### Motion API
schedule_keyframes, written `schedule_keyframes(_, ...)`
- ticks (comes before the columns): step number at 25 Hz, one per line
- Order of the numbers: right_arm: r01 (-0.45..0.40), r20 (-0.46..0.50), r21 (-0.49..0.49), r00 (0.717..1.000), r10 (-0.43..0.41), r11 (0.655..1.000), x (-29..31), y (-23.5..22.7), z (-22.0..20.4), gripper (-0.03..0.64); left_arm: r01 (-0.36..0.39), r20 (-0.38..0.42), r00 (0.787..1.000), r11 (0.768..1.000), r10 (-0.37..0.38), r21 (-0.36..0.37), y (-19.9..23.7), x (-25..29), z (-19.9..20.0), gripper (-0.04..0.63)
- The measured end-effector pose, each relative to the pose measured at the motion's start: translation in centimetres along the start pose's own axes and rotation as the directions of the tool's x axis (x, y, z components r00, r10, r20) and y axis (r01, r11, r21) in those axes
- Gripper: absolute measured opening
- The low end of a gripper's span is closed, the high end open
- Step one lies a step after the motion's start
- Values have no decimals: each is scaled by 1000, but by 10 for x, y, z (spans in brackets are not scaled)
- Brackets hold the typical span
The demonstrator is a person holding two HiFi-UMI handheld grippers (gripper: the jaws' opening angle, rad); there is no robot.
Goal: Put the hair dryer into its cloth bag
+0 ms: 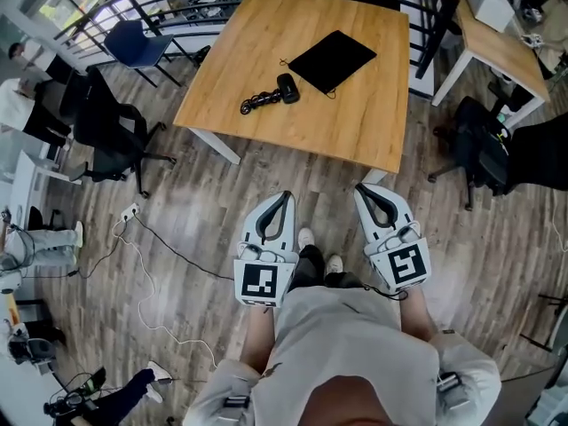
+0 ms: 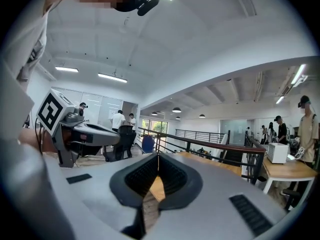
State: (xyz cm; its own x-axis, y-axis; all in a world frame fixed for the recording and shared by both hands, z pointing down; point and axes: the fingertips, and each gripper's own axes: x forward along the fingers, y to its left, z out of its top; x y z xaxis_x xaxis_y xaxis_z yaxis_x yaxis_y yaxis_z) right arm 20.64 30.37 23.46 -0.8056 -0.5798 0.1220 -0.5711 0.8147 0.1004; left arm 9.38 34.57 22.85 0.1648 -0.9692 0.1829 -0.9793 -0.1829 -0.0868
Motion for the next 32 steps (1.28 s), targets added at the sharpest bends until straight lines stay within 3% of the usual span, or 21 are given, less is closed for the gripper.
schedule_keyframes(15, 91, -30, -2, 995, -91, 996, 90, -32, 11, 21, 81, 24, 996, 997, -81, 2, 76, 75, 10, 20)
schedule_keyframes(32, 154, -76, -1, 985, -154, 988, 149, -30, 8, 21, 159, 19, 987, 987, -158, -13, 133, 107, 0, 20)
